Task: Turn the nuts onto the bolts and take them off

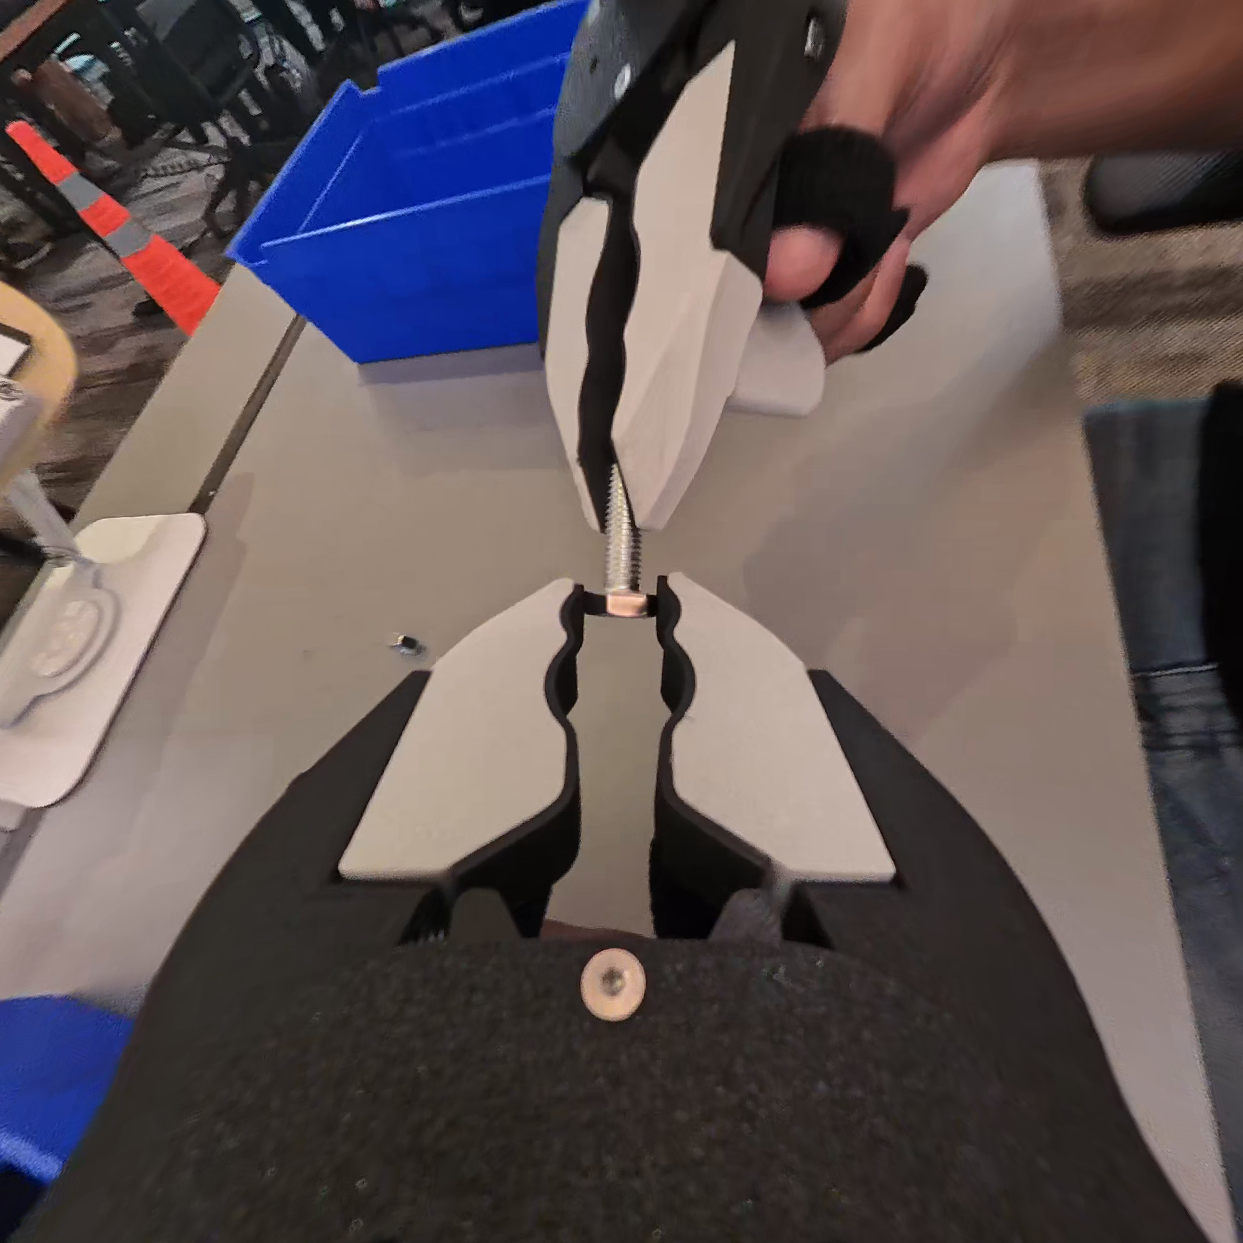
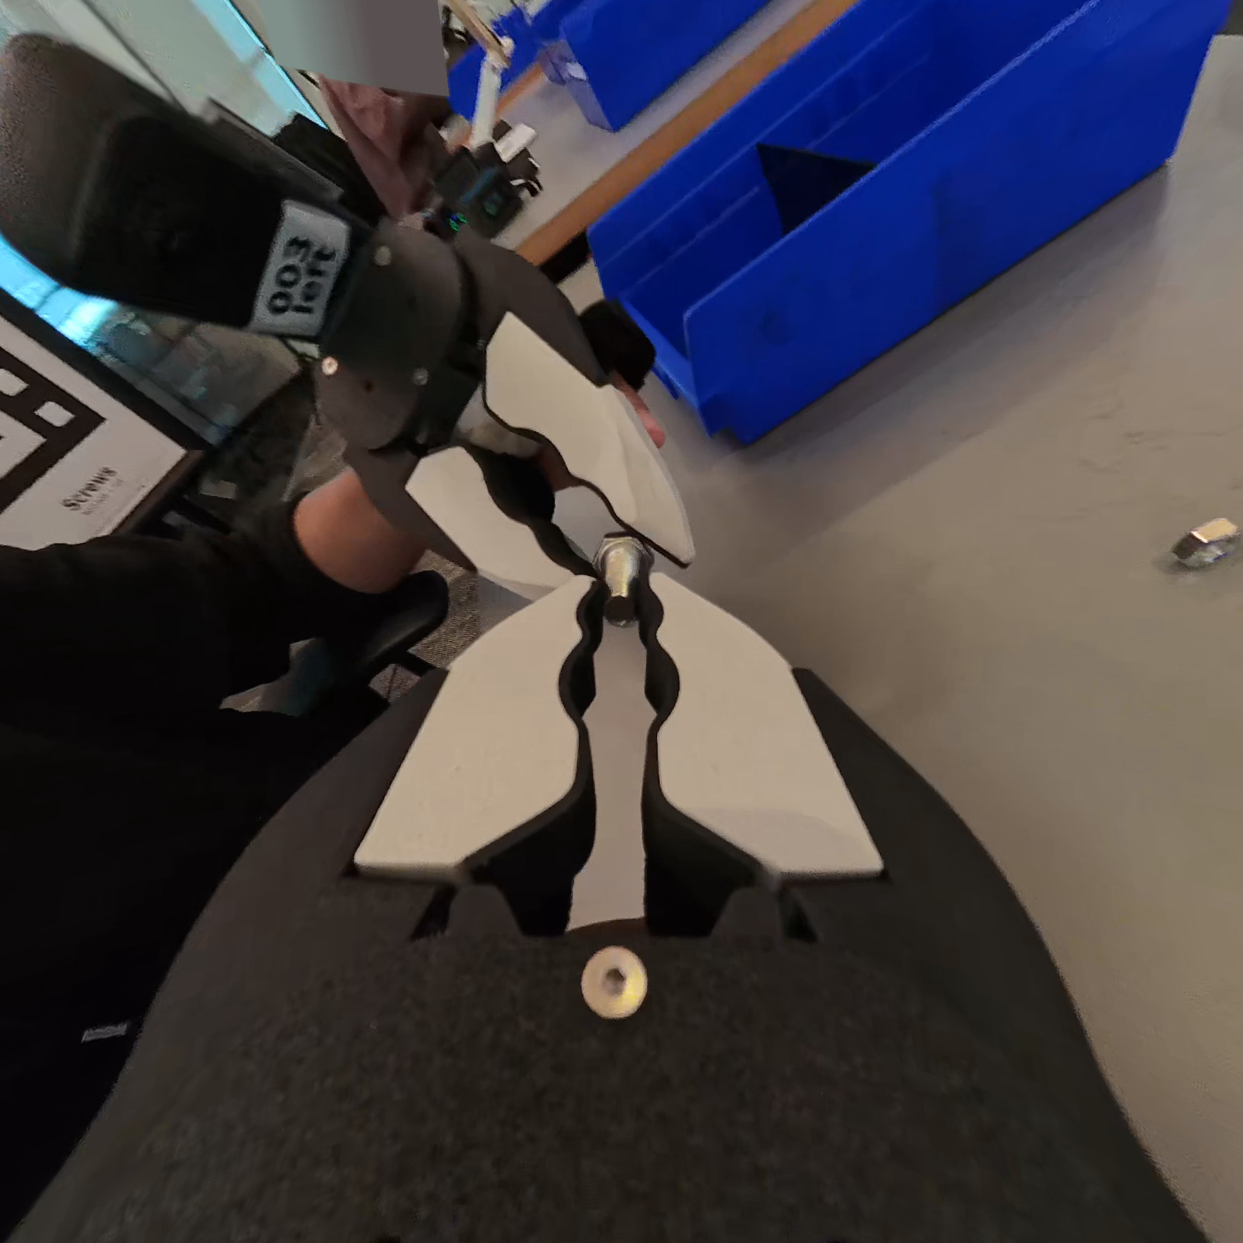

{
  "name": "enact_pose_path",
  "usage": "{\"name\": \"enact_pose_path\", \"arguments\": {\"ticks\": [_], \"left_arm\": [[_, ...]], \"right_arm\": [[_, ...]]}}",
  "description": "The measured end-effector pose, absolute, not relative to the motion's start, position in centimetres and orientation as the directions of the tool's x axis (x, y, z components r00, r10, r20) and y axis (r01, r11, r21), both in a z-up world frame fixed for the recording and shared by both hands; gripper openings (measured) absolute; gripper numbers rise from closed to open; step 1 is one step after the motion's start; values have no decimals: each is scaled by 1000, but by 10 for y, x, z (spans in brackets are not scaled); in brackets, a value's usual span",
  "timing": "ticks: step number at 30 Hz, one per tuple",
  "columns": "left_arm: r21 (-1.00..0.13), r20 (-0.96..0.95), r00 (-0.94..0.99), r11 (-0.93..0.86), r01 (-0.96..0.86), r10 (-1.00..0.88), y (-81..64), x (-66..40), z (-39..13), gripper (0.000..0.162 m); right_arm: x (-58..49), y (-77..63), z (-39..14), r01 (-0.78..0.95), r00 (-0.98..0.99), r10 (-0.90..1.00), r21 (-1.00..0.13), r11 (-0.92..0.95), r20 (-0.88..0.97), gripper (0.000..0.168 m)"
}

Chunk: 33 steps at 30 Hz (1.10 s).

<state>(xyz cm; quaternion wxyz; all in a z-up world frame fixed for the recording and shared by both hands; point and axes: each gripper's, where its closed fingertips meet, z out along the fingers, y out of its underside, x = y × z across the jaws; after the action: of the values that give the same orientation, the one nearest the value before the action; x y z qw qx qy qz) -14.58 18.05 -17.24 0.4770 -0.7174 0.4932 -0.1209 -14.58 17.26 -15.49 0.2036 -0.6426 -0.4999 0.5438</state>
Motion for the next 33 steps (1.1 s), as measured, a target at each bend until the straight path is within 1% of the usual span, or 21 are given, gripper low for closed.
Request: {"name": "enact_pose_path", "arguments": {"ticks": [3,6,7,10,12,15,16,18,20,22,23,24,28,33], "left_arm": [[-757,-387,486,-31,-653,-784,187,-148,-178,19],[-764,-399,507,-29,-644,-764,193,-147,-180,19],[-779,-381,525,-41,-625,-761,195,-147,-180,19],[-822,-320,596,-97,-561,-737,207,-153,-185,19],[-872,-238,633,-124,-473,-737,211,-154,-185,19],[-913,-222,642,-75,-402,-734,213,-153,-179,19],[-918,-228,651,-63,-391,-724,214,-153,-176,19],[-924,-230,624,-33,-381,-747,209,-147,-173,19],[-926,-240,603,-7,-377,-761,204,-141,-170,19],[-930,-233,586,3,-367,-776,199,-137,-167,19],[-933,-228,575,7,-360,-786,197,-135,-166,19],[-937,-214,566,3,-350,-796,195,-133,-165,19],[-949,-158,515,-15,-316,-842,186,-128,-165,19],[-940,-134,438,-26,-340,-889,173,-119,-173,18]], "right_arm": [[-147,176,-159,431,-31,879,-800,-418,-476,10],[-145,179,-159,429,-15,888,-805,-409,-459,12],[-145,180,-157,425,-16,889,-808,-408,-458,14],[-136,187,-155,457,-4,913,-813,-361,-408,40],[-126,202,-156,487,44,947,-821,-297,-317,42],[-120,211,-147,468,42,972,-855,-224,-232,41],[-122,207,-144,453,22,976,-868,-204,-218,38],[-129,194,-144,453,-26,983,-878,-152,-184,39],[-136,191,-146,448,-19,995,-891,-75,-93,38],[-139,190,-147,447,-27,999,-895,-3,-17,25],[-139,188,-147,451,-38,999,-892,23,7,13],[-140,187,-145,438,-50,998,-898,44,24,11],[-136,176,-144,444,-139,986,-884,145,91,10],[-127,167,-152,459,-248,958,-854,246,143,10]]}}
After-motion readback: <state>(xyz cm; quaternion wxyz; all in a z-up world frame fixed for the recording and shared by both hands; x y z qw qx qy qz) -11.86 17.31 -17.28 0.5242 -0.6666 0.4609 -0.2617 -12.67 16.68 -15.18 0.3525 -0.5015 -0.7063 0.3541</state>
